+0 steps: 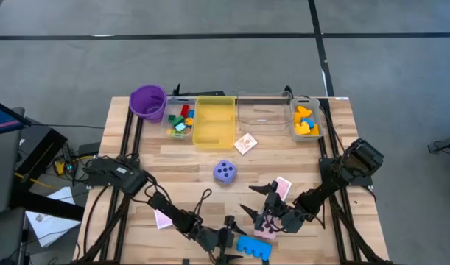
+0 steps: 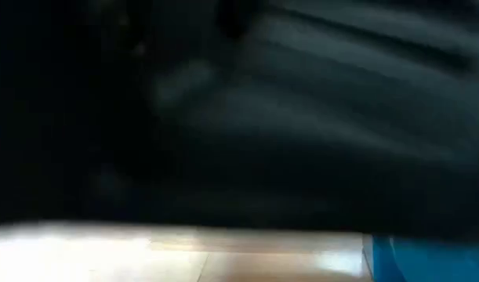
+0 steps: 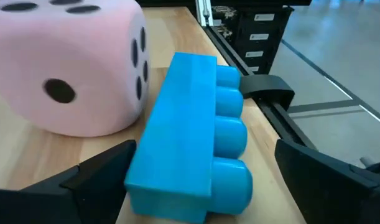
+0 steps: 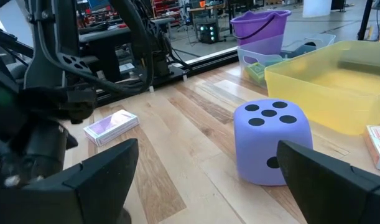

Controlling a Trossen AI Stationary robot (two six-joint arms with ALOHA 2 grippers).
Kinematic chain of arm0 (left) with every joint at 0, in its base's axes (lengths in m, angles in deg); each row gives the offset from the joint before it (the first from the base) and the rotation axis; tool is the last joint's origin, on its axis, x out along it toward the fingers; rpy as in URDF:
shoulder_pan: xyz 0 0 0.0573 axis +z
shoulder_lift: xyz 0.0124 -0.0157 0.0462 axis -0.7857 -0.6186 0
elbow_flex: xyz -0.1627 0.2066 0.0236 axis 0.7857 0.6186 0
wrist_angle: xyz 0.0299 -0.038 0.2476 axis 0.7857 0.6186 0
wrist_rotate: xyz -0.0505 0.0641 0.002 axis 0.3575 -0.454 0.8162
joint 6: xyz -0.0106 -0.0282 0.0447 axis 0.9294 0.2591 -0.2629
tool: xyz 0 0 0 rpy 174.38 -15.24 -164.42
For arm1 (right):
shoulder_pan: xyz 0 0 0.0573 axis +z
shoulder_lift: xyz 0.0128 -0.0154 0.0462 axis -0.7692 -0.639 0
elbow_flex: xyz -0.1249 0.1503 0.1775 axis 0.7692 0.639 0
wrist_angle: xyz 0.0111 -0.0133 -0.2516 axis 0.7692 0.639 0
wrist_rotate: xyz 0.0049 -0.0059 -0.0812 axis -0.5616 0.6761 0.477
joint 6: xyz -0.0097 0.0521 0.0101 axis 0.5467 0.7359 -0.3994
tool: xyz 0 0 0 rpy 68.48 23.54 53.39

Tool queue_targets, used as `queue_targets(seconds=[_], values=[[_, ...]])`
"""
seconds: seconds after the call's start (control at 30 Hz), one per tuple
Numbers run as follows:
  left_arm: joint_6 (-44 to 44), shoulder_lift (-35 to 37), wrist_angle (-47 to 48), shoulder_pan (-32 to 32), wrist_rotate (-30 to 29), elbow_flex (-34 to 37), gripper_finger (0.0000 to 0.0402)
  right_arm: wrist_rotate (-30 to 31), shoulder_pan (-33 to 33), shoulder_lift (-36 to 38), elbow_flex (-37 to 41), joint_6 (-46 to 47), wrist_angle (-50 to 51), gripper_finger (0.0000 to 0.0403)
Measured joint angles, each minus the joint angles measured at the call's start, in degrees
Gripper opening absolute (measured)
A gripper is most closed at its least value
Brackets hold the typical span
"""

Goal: Pick & Place Toys
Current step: Put the large blue game piece into the gray bin

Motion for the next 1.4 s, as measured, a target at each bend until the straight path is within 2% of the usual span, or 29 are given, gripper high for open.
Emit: queue_targets(seconds=[0.3, 0.6, 0.77, 0.9, 1.23, 1.4], values=[[1.25, -1.0, 4.27, 0.54, -0.65, -0.49, 0.0374, 0.0, 0.0, -0.02, 0.02, 0.0, 0.26, 0.0375], [2.1, -0.98, 4.12, 1.04, -1.04, -0.51, 0.0373, 0.0, 0.0, -0.02, 0.0, 0.0, 0.26, 0.0375], [2.21, -0.98, 4.24, 1.12, -3.4, -0.44, 0.037, 0.0, 0.0, -0.02, 0.0, 0.0, 0.26, 0.0375], [2.21, -0.98, 4.26, 1.16, -3.62, -0.42, 0.0351, 0.01, 0.0, -0.02, 0.02, 0.0, 0.26, 0.0375], [2.23, -0.98, 4.13, 1.14, -3.41, -0.38, 0.0273, 0.02, 0.0, -0.02, 0.01, 0.0, 0.26, 0.0375], [2.23, -0.98, 4.09, 1.14, -3.31, -0.38, 0.0273, 0.0, 0.0, -0.02, 0.01, 0.0, 0.26, 0.0375]])
